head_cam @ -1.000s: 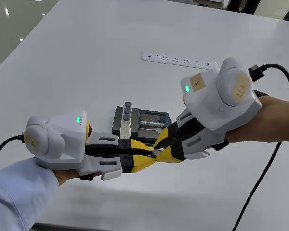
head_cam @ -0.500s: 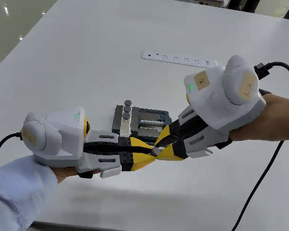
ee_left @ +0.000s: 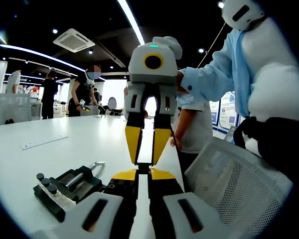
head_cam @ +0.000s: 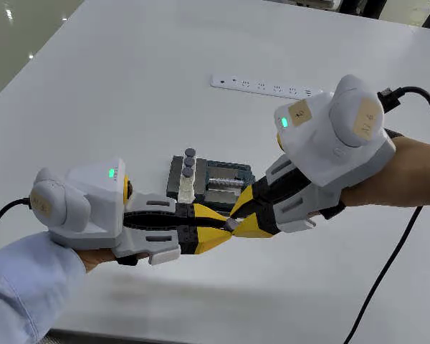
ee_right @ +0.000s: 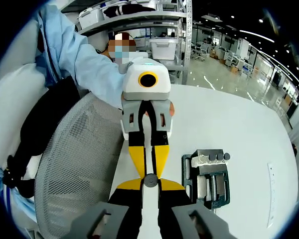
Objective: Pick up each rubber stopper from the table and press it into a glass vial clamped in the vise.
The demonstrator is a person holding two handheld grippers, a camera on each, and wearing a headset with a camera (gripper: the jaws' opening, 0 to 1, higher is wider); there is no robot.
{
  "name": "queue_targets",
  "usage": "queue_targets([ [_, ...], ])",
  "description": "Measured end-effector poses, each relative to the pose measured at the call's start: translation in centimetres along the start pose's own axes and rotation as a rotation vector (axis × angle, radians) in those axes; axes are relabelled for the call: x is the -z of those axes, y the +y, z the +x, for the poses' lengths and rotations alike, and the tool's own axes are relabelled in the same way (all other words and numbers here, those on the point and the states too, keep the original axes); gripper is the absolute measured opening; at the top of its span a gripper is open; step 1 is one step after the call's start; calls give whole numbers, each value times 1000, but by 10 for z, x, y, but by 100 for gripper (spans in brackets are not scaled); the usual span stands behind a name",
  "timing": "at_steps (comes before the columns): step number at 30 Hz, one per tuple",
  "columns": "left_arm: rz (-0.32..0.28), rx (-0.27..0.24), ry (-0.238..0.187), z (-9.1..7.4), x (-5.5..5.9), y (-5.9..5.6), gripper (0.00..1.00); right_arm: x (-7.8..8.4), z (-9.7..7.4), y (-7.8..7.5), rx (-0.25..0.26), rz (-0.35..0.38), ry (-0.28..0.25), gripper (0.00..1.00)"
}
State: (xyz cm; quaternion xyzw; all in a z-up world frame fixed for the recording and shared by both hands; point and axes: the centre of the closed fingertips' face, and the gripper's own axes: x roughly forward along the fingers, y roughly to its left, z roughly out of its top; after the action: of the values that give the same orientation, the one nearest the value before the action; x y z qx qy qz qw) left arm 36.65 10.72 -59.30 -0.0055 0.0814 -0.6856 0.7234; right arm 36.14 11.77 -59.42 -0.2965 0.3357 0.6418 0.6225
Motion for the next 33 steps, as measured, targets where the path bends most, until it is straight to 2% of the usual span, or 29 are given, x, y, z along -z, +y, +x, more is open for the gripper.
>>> queue_targets([
  [12, -10, -9, -3, 1, 2, 1, 1, 1, 1, 1, 1, -10, 40, 6],
  [16, -30, -15, -3, 1, 2, 3, 2, 1, 1, 0, 2, -12, 57, 6],
  [17, -58, -24, 3, 1, 3, 4, 2, 2, 1, 0, 5, -19, 63, 6],
  [19, -43, -36, 0, 0, 3, 7, 7, 1, 2, 0, 1, -25, 70, 6],
  [20, -71, -50, 1, -2, 3, 10, 10, 1, 3, -1, 5, -34, 74, 6],
  [21, -72, -55, -3, -2, 3, 12, 18, 1, 3, -3, 15, -42, 81, 6],
  [22, -53, -66, -9, -4, 2, 13, 21, 2, 4, -4, 19, -45, 86, 6],
  [26, -39, -95, 48, -9, 11, 19, 24, 1, 5, -9, 34, -55, 108, 6],
  [28, -65, -110, 62, -11, 15, 20, 32, -1, 6, -12, 40, -66, 120, 6],
  [30, -46, -134, 69, -14, 18, 24, 39, -1, 7, -16, 51, -82, 143, 6],
  [32, -65, -145, 85, -16, 21, 25, 39, -1, 8, -19, 58, -86, 159, 6],
  [33, -54, -161, 100, -19, 24, 27, 40, -2, 9, -22, 62, -90, 172, 6],
])
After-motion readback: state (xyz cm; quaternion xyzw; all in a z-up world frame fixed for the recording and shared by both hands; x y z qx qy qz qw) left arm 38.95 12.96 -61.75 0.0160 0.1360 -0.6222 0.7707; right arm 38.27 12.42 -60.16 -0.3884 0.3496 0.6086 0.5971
